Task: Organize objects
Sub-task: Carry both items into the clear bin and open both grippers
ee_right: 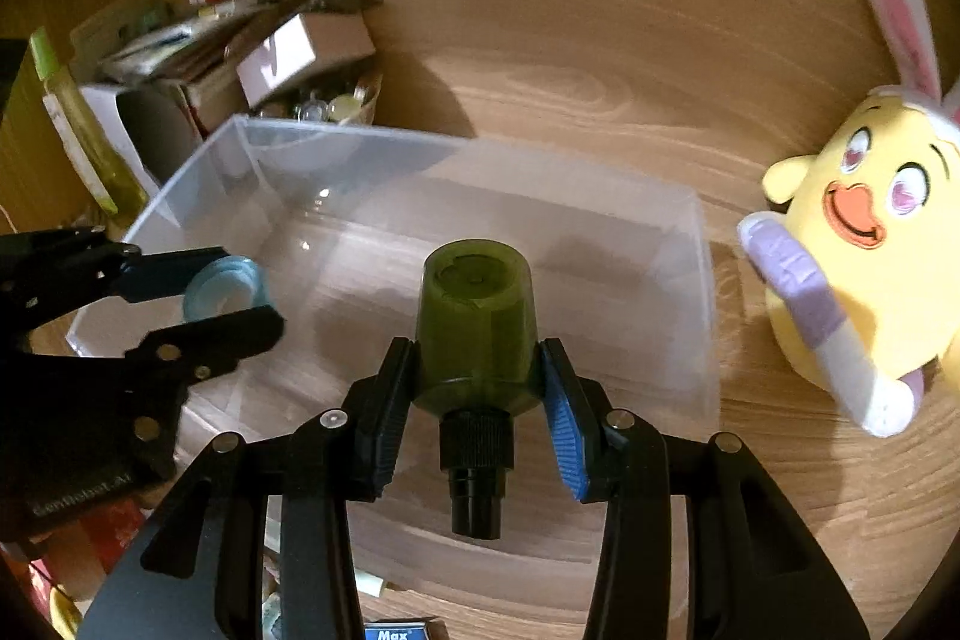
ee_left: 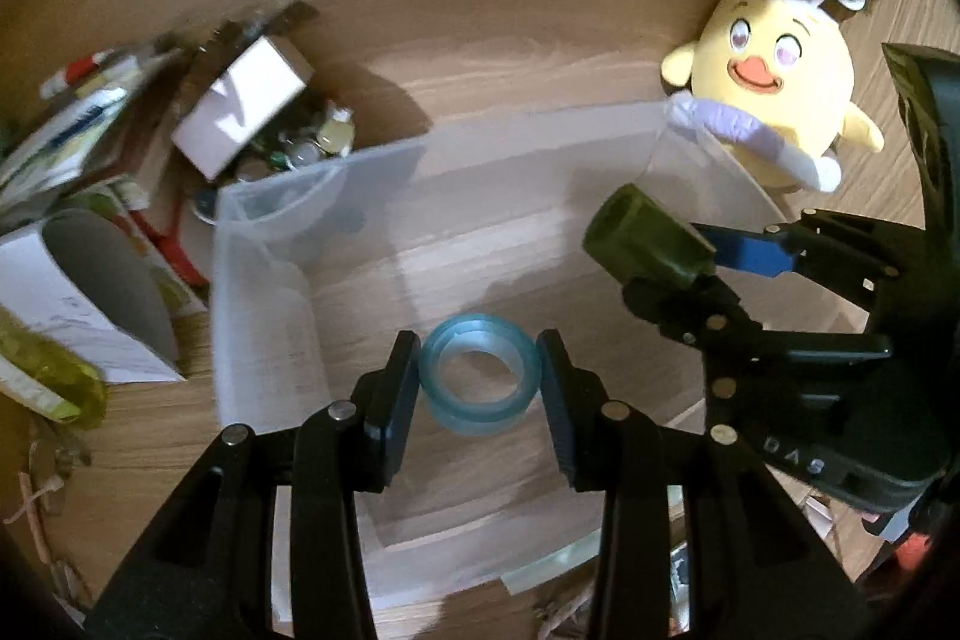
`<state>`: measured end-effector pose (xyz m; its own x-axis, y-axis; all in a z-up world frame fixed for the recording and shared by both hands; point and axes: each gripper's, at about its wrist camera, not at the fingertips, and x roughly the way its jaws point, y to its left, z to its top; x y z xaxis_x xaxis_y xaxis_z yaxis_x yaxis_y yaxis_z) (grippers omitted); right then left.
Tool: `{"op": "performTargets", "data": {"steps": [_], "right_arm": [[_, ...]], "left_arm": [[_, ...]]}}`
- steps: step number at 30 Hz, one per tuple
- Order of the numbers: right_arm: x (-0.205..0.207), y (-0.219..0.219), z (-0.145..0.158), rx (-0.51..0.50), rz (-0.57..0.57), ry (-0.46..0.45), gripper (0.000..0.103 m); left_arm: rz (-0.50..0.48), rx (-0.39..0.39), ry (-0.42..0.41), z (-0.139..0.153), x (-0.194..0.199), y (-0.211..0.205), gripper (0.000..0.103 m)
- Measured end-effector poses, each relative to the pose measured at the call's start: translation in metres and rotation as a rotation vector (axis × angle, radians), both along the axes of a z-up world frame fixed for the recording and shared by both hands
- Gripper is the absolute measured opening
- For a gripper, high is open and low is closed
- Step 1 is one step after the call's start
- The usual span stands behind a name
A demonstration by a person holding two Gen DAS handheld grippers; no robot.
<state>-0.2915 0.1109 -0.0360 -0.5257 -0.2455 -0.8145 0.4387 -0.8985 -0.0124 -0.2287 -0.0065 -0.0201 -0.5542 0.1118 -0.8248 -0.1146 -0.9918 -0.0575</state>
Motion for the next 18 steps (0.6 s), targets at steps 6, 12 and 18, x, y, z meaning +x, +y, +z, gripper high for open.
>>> {"op": "performTargets", "data": {"steps": [6, 12, 18], "right_arm": [[0.001, -0.001, 0.000, 0.026, -0.011, 0.005, 0.039], [0.015, -0.001, 0.017, 0.039, -0.001, 0.061, 0.049], [0.043, 0.011, 0.049, 0.005, -0.010, 0.151, 0.061]], "left_arm": [[-0.019, 0.018, -0.035, -0.002, -0.001, 0.001, 0.040], [-0.002, 0.005, 0.020, 0.016, 0.013, -0.006, 0.060], [0.011, -0.018, 0.139, 0.048, 0.050, -0.015, 0.079]]}}
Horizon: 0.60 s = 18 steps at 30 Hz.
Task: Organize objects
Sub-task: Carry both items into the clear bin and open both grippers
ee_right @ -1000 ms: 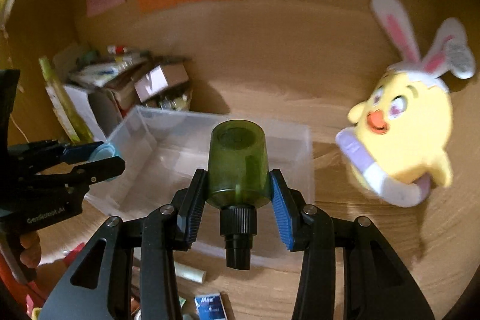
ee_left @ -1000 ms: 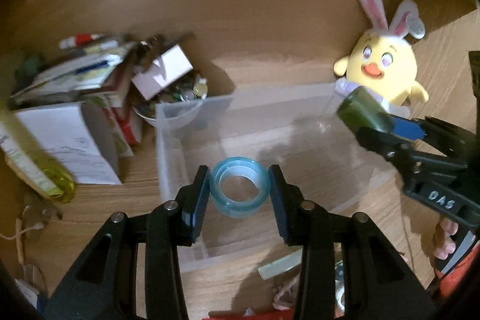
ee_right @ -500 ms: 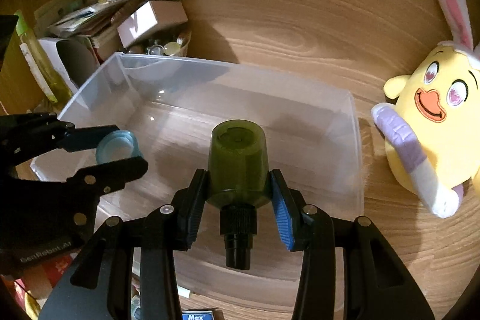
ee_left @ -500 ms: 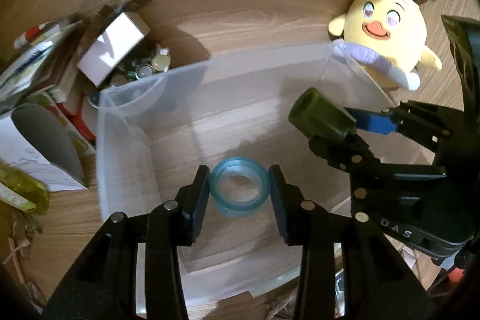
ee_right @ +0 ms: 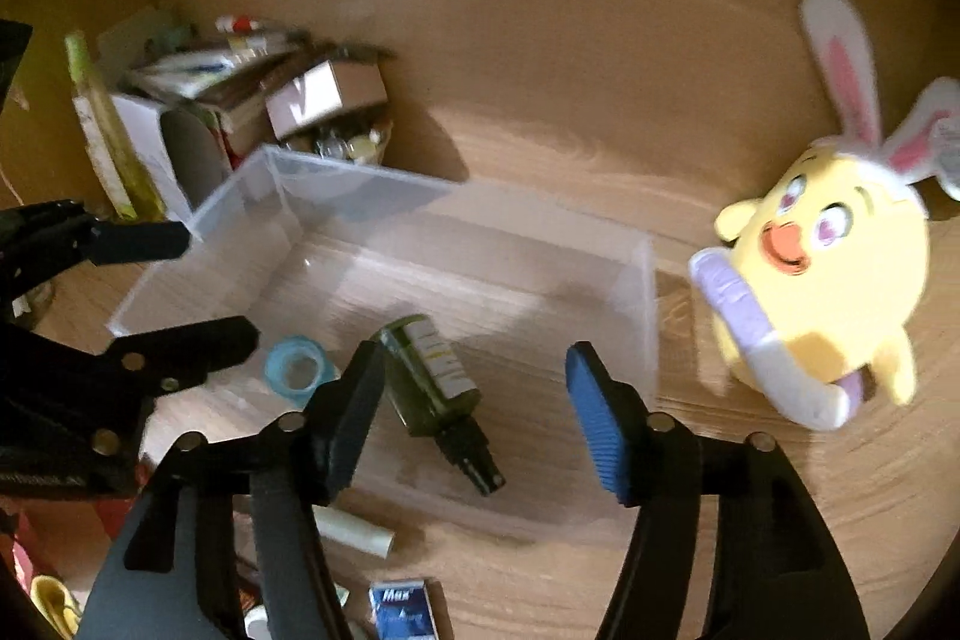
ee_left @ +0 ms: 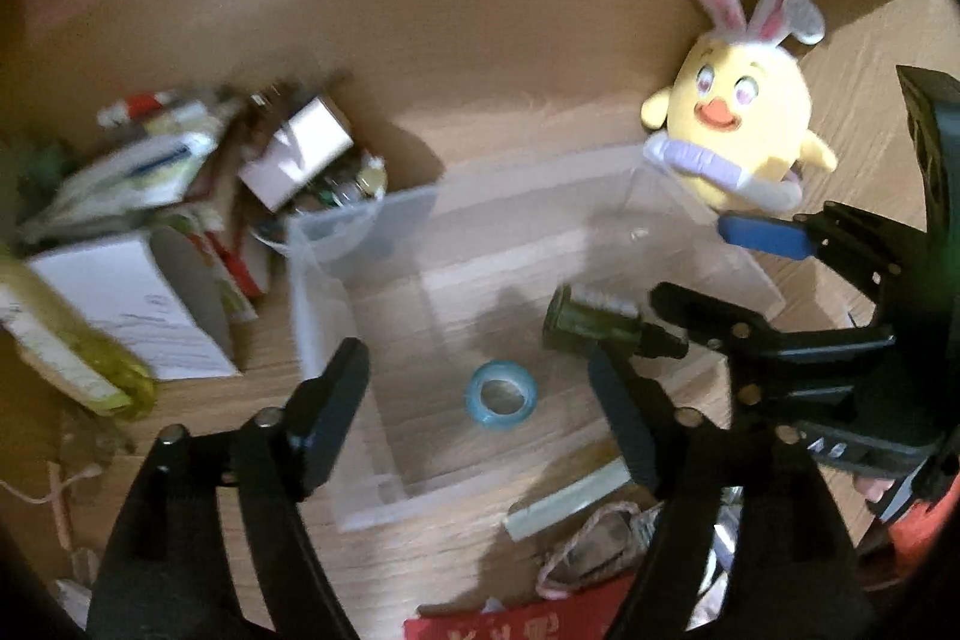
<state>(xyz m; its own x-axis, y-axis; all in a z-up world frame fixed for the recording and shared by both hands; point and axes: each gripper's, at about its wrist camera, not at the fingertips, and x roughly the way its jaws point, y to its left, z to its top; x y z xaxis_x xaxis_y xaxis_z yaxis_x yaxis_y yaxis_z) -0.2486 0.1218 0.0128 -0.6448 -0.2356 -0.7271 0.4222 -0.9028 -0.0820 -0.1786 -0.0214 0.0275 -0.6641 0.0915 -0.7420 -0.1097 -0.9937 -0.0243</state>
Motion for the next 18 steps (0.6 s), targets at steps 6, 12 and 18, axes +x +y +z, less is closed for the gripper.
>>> {"op": "performTargets", "data": {"steps": [6, 12, 18], "right_arm": [[0.041, 0.018, 0.030, -0.047, -0.011, 0.100, 0.074], [0.088, 0.033, 0.033, -0.086, -0.017, 0.140, 0.077], [0.119, 0.042, 0.007, -0.096, -0.020, 0.097, 0.078]], "left_arm": [[-0.001, -0.003, 0.092, 0.022, 0.048, -0.003, 0.096], [-0.012, 0.015, 0.085, 0.015, 0.085, -0.003, 0.097], [-0.035, 0.004, 0.028, -0.019, 0.114, 0.006, 0.097]]}}
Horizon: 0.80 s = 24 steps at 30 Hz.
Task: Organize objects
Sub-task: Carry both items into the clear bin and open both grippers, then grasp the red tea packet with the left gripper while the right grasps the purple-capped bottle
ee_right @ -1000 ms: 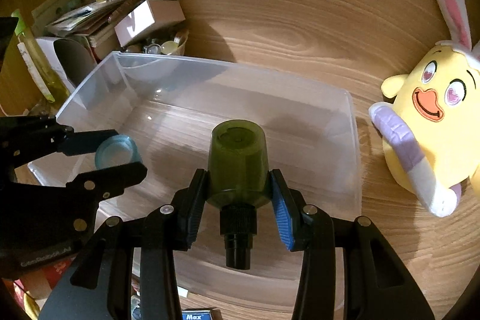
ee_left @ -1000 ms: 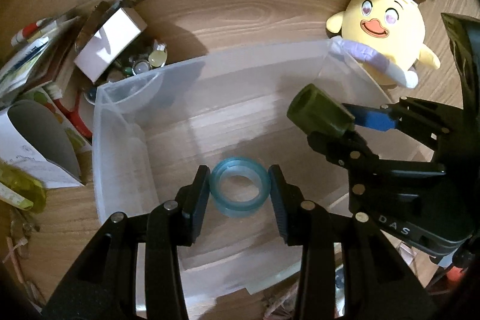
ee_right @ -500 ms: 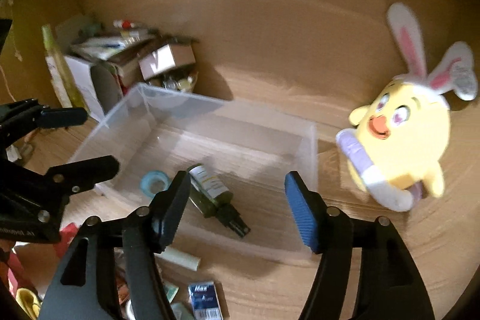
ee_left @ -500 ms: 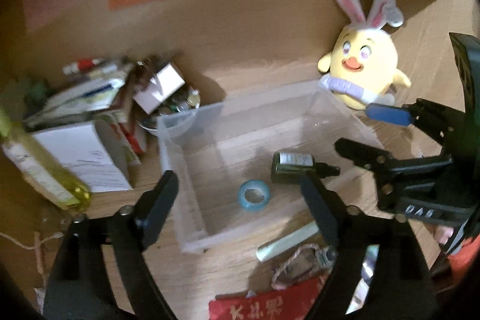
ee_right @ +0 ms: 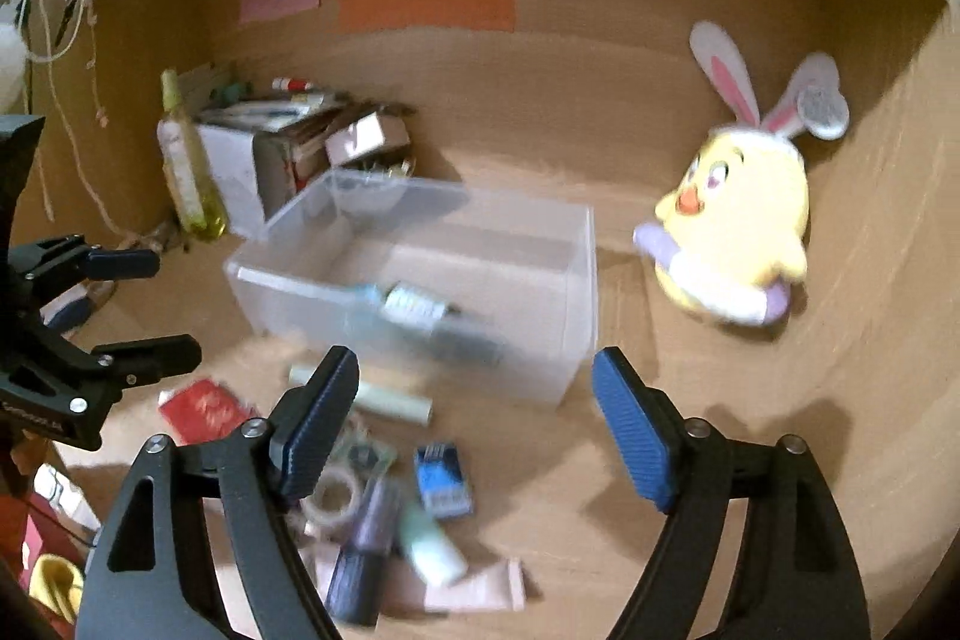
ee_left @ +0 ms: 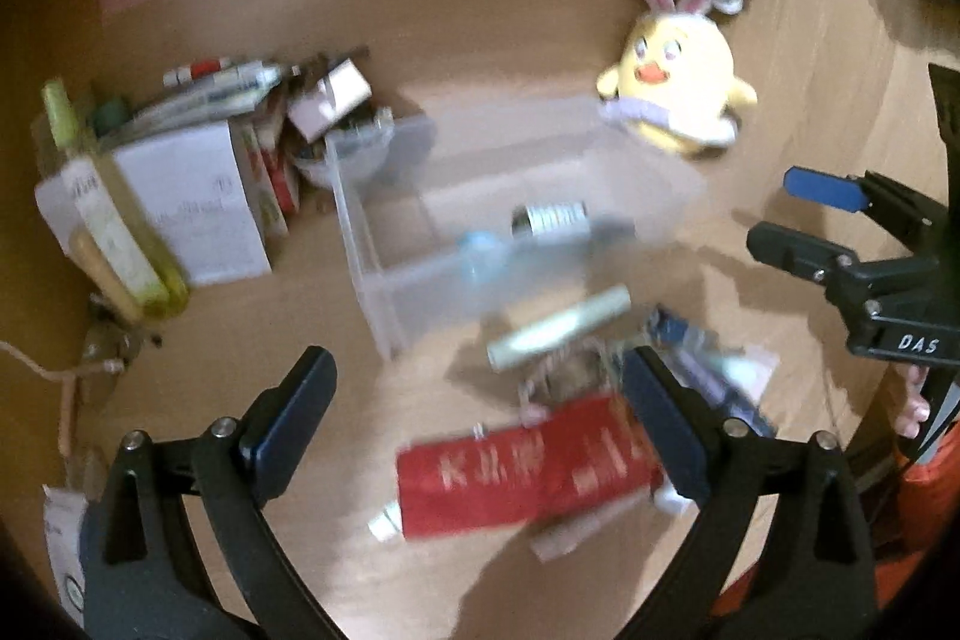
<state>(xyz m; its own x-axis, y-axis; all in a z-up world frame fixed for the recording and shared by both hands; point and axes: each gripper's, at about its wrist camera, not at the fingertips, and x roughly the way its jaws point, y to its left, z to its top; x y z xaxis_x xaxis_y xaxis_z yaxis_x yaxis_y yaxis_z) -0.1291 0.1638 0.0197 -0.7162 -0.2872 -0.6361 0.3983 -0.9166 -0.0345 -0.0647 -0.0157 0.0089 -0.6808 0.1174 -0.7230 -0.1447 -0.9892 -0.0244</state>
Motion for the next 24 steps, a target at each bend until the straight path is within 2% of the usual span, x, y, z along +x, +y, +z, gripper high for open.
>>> {"op": "performTargets", "data": {"steps": [11, 17, 24], "right_arm": [[0.034, 0.006, -0.055, -0.060, 0.002, -0.138, 0.078], [0.041, 0.008, -0.074, -0.109, 0.005, -0.196, 0.076], [0.043, 0.005, -0.077, -0.100, 0.027, -0.191, 0.057]], "left_arm": [[-0.007, 0.026, -0.110, -0.059, 0.025, 0.011, 0.097], [-0.042, -0.028, -0.113, -0.063, 0.012, 0.024, 0.097], [-0.154, -0.095, -0.119, -0.059, -0.009, 0.045, 0.097]]}}
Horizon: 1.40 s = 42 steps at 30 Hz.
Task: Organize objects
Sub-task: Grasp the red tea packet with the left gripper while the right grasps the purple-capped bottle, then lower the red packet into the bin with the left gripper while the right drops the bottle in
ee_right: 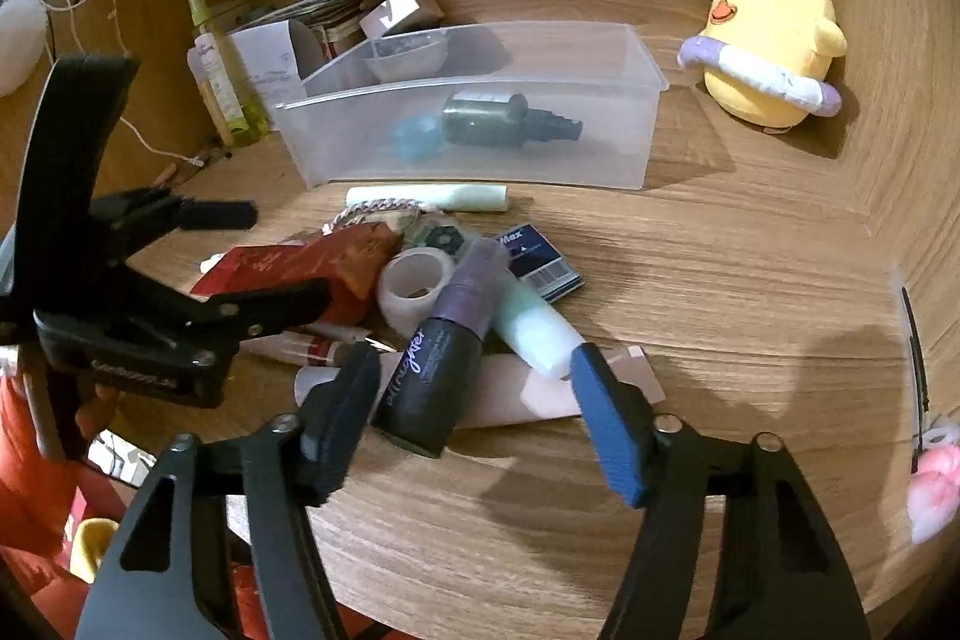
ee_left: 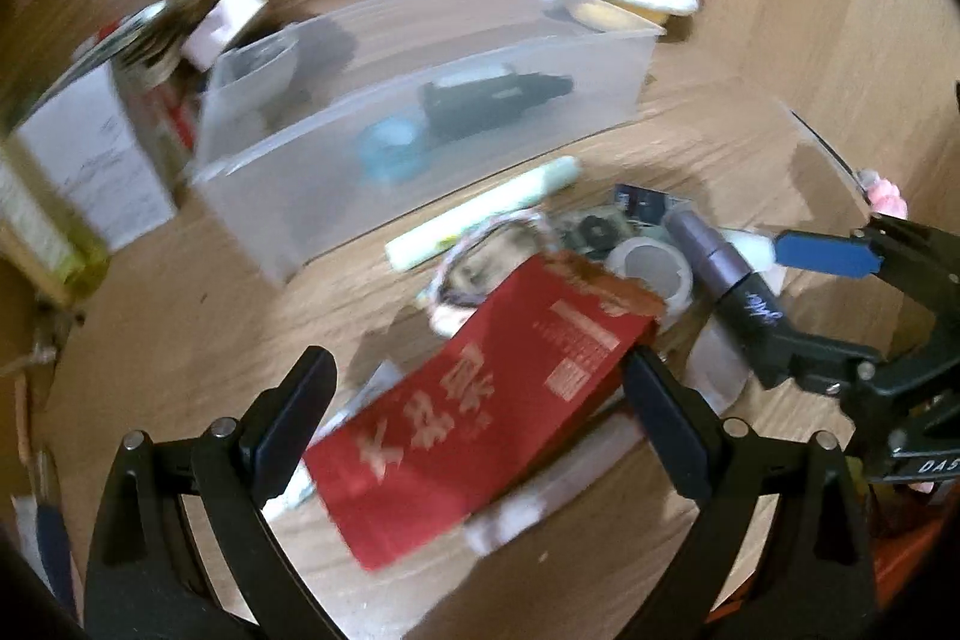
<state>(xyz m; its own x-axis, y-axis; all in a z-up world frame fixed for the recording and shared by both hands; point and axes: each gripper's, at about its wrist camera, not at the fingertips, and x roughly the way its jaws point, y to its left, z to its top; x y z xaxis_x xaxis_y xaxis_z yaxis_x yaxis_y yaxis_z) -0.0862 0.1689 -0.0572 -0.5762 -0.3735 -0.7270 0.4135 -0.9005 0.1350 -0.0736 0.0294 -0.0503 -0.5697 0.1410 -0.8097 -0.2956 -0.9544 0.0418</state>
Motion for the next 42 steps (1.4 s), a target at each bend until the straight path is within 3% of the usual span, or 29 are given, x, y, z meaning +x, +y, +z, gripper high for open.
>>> {"op": "performTargets", "data": {"steps": [3, 8, 12, 16, 20, 22, 28, 32, 34, 35, 36, 42], "right_arm": [[-0.004, -0.001, -0.003, -0.004, 0.010, -0.016, 0.050], [-0.005, -0.004, -0.007, 0.027, 0.003, -0.003, 0.042], [-0.009, -0.001, -0.007, 0.033, -0.009, -0.001, 0.025], [-0.011, 0.002, -0.007, 0.025, -0.026, 0.002, 0.023], [-0.011, 0.006, -0.002, 0.010, -0.040, 0.018, 0.023], [-0.010, 0.007, 0.002, 0.005, -0.047, 0.033, 0.023], [-0.013, 0.011, 0.018, -0.017, -0.062, 0.083, 0.023], [-0.018, 0.010, 0.021, -0.021, -0.058, 0.084, 0.023], [-0.019, 0.011, 0.020, -0.023, -0.053, 0.075, 0.023], [-0.020, 0.012, 0.019, -0.024, -0.054, 0.071, 0.023], [-0.021, 0.013, 0.017, -0.027, -0.055, 0.064, 0.023], [-0.030, 0.023, 0.012, -0.070, -0.072, 0.036, 0.023]], "left_arm": [[-0.050, -0.032, 0.000, -0.002, -0.007, 0.010, 0.097], [-0.095, -0.013, -0.025, -0.011, -0.017, 0.017, 0.097], [-0.084, 0.025, -0.009, -0.010, -0.017, 0.012, 0.095], [-0.076, 0.054, 0.010, -0.005, -0.013, 0.005, 0.071], [-0.041, 0.079, 0.025, -0.002, -0.009, -0.004, 0.064], [-0.027, 0.092, 0.045, 0.003, -0.004, -0.008, 0.052], [0.021, 0.134, 0.106, 0.025, 0.005, -0.020, 0.038], [-0.001, 0.144, 0.082, 0.026, 0.007, -0.026, 0.039], [-0.022, 0.145, 0.030, 0.020, 0.005, -0.025, 0.056], [-0.032, 0.149, 0.011, 0.015, 0.004, -0.026, 0.073], [-0.035, 0.148, 0.012, 0.013, 0.004, -0.024, 0.081], [-0.076, 0.059, -0.027, -0.005, -0.007, -0.012, 0.081]]}}
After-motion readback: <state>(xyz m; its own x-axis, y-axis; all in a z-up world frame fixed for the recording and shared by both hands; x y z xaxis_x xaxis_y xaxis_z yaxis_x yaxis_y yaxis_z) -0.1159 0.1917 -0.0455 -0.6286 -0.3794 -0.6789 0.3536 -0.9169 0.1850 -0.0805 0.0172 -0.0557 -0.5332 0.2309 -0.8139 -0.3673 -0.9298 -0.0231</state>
